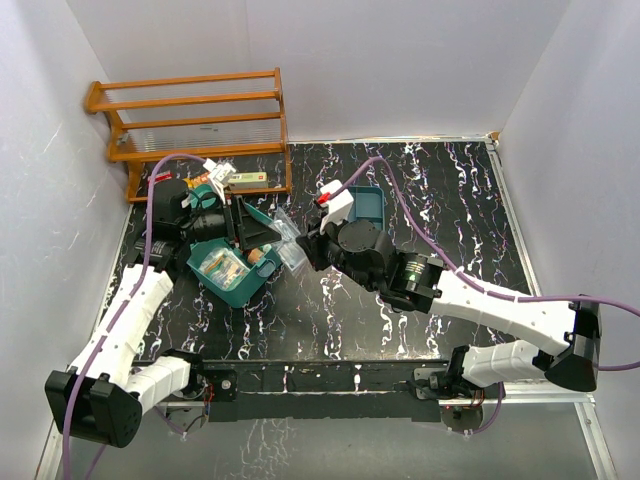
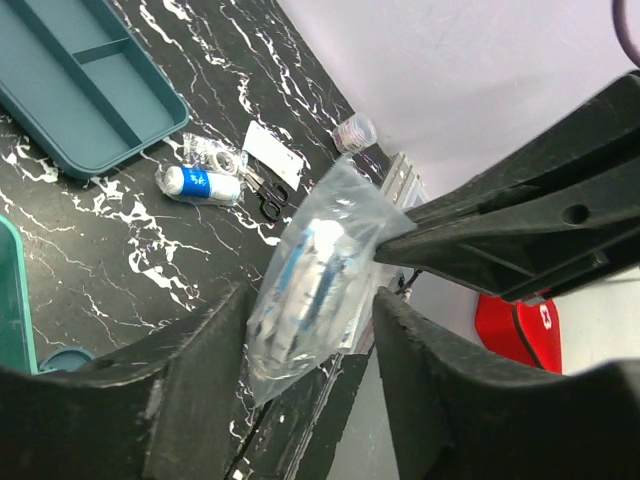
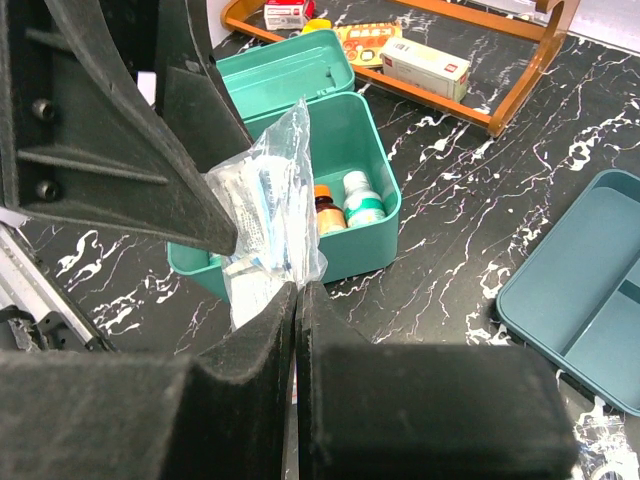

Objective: Organize the medicine kit

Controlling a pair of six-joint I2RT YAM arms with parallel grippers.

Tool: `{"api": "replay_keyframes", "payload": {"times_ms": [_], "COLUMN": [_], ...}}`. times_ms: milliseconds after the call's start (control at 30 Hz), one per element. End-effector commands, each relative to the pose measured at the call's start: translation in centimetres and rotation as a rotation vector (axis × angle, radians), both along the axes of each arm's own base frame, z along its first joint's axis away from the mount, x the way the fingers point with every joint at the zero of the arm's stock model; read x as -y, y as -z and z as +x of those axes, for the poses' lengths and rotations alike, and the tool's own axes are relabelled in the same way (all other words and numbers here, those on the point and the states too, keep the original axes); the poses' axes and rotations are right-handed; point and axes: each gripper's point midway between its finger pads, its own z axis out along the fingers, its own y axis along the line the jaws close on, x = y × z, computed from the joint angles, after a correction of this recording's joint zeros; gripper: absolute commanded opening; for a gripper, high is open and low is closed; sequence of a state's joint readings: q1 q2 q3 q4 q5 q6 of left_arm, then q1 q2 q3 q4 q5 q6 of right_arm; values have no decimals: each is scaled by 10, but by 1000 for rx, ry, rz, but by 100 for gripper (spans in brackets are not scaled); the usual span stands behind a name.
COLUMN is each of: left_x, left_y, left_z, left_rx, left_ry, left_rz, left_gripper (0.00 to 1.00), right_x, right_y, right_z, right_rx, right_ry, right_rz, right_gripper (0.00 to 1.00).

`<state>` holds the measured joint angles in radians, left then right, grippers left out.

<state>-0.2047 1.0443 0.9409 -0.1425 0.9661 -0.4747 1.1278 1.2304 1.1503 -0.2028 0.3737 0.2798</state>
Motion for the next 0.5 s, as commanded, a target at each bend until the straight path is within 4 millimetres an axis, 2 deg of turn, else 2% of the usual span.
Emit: {"api": "replay_keyframes", "payload": {"times_ms": [0, 233, 367, 400, 467], "left_x": [2, -2, -9, -12, -18], "left_y": [-25, -21, -15, -13, -10], "left_z": [-14, -12, -2, 1, 6], "left_rx": [88, 142, 187, 198, 215], "left_ry": [87, 63, -6, -28, -65], "left_rz": [-23, 12, 73, 93, 138], "left_gripper": [47, 18, 7, 6, 4], "right_x": [-4, -8, -5, -3, 4], "right_y": [-52, -47, -37, -31, -15], "right_z": [-3, -4, -1, 0, 7], "right_rx": [73, 69, 56, 47, 24], "right_ry": [-33, -52, -25, -9, 57], "right_rz": [127, 115, 93, 80, 50], "right_gripper": [0, 0, 1, 9, 33]}}
